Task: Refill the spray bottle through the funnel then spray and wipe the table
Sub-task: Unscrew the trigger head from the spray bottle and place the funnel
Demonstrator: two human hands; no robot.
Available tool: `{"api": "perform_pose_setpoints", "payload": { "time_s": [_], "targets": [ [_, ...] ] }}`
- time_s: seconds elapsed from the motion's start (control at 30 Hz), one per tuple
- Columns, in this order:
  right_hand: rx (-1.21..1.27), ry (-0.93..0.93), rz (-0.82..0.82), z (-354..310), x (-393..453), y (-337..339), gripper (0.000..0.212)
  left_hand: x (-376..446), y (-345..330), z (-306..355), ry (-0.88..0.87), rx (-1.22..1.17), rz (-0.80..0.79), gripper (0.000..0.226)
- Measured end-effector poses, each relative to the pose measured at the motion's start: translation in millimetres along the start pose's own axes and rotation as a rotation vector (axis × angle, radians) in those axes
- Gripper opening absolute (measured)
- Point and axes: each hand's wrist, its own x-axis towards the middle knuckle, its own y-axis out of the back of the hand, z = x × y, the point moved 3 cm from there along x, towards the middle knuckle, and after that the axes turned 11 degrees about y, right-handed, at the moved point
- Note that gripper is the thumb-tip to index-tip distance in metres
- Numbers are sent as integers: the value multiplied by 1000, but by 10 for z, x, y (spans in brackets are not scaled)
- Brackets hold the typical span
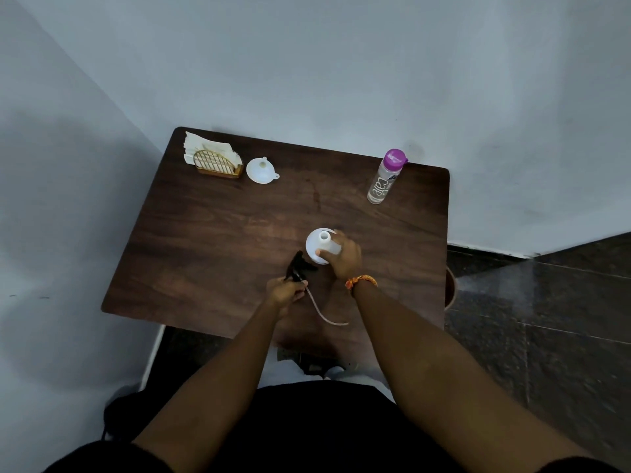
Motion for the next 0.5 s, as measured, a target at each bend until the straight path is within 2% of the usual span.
{"api": "perform_pose_setpoints", "payload": {
  "time_s": [0.2, 0.4, 0.5],
  "targets": [
    [21, 7, -25, -1, -26, 11, 64, -27, -37, 57, 48, -113, 59, 31],
    [49, 45, -75, -27, -36, 50, 62, 1, 113, -136, 84, -180, 92, 23],
    [41, 113, -109, 12, -50, 63, 73, -8, 178, -151, 61, -113, 179, 11]
  ]
}}
